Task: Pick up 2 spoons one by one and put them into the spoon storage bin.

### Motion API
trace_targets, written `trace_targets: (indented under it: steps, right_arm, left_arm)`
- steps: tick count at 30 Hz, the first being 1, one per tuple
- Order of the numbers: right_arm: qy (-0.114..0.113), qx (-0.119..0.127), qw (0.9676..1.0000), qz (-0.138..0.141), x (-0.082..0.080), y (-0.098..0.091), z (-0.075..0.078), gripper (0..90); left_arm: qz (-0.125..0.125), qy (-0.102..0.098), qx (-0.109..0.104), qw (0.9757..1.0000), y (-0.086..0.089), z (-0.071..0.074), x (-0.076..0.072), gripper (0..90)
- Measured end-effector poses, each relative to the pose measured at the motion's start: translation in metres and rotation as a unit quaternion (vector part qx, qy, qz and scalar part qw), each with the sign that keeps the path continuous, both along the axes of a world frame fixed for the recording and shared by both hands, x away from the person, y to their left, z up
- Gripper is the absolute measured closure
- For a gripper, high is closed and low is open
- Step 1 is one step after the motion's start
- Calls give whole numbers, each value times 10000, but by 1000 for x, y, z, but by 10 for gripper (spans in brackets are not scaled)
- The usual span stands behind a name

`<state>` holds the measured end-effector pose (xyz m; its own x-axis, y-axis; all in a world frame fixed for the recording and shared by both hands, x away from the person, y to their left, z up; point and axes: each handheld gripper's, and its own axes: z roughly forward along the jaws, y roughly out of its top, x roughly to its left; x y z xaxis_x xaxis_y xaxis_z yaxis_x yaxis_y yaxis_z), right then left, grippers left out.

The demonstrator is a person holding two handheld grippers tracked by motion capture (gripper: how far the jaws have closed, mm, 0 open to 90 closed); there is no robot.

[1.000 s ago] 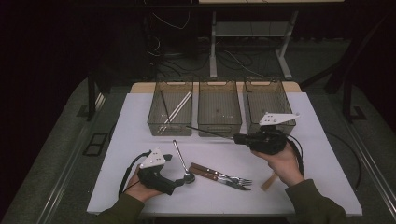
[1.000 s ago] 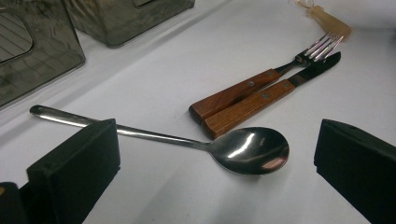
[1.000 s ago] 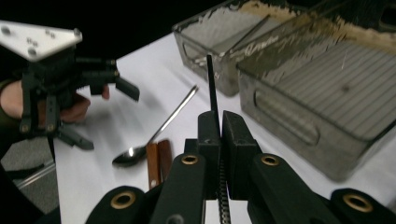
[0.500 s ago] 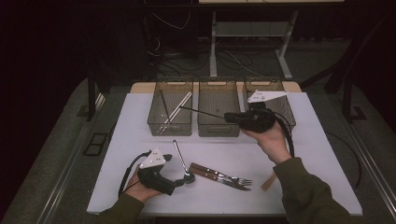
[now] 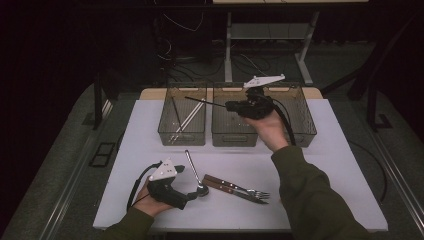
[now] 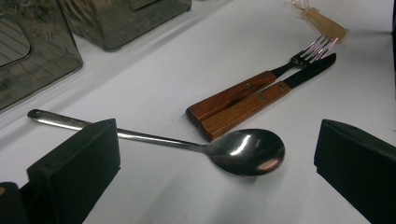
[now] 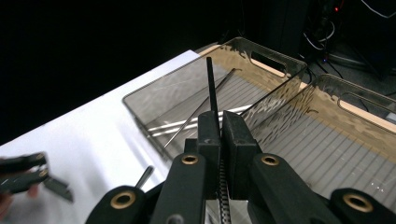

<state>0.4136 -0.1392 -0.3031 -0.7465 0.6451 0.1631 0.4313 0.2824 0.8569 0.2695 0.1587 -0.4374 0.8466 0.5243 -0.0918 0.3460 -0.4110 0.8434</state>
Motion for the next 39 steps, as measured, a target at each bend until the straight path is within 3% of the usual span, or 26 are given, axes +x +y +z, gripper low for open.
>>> trace_targets:
  steps: [10, 17, 28, 32, 35, 39]
  right_arm:
    - [169, -69, 9994, -305, 42, 34, -13, 867]
    - [376, -290, 9980, -411, 64, 66, -34, 867]
    - [543, -664, 9950, -502, 82, 115, -59, 867]
    - [432, -782, 9947, -512, 82, 125, -62, 856]
    - [281, -798, 9951, -511, 80, 128, -61, 693]
    - [248, -749, 9955, -535, 78, 123, -56, 573]
  left_arm:
    - [13, -36, -86, 10000, -1, 0, 0, 0]
    - [-8, 3, -122, 9999, -1, 0, 0, 0]
    - [-96, -26, -94, 9999, -1, 1, 0, 0]
    - [-115, -22, -98, 9999, -1, 1, 0, 0]
    - [-120, -31, -80, 9999, -1, 2, 0, 0]
    - [-119, -58, -84, 9999, -1, 2, 0, 0]
